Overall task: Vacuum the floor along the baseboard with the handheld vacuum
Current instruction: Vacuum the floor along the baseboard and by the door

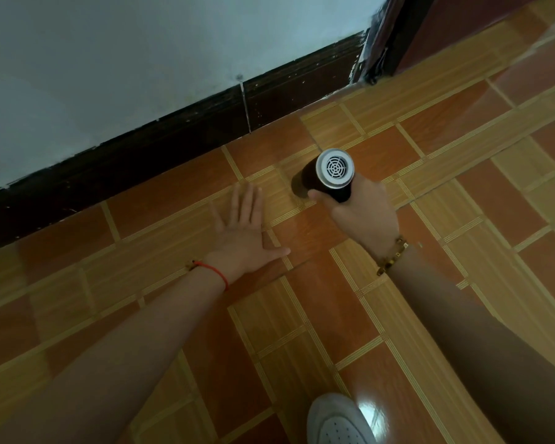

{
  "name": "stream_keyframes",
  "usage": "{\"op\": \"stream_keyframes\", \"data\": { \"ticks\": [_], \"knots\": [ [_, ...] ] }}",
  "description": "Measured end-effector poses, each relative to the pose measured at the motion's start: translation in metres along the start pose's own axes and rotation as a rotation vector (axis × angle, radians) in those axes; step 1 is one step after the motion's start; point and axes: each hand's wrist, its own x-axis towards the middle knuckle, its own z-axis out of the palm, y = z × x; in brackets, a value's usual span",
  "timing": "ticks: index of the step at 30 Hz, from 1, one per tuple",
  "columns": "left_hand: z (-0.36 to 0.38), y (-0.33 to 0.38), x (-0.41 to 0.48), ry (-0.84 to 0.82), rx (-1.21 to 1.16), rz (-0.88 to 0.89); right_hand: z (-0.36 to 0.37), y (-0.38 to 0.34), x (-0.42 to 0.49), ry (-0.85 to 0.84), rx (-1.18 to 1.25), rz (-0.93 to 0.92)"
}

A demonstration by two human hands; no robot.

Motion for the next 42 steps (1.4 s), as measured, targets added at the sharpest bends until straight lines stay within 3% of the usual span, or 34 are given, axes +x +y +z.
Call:
{"op": "stream_keyframes", "data": {
  "ticks": [4,10,15,25,34,42],
  "knots": [
    [-0.016,-0.003,0.027,-0.032,0.018,0.008,0.001,0.002,0.024,0.125,-0.035,0.068],
    [-0.026,0.002,0.066,-0.006,0.045,0.073,0.004,0.005,0.059,0.119,0.046,0.045],
    [-0.027,0.005,0.08,-0.108,0.031,0.054,0.006,-0.003,0.093,0.215,0.05,0.11],
    [-0.033,0.01,0.079,-0.179,0.069,0.023,0.005,-0.005,0.129,0.208,-0.023,0.046],
    [-0.033,0.01,0.079,-0.204,0.062,0.039,-0.019,0.023,0.17,0.294,-0.098,0.179],
    [-0.033,0.011,0.076,-0.191,0.049,0.034,-0.003,0.008,0.159,0.207,-0.117,0.023]
  ]
}}
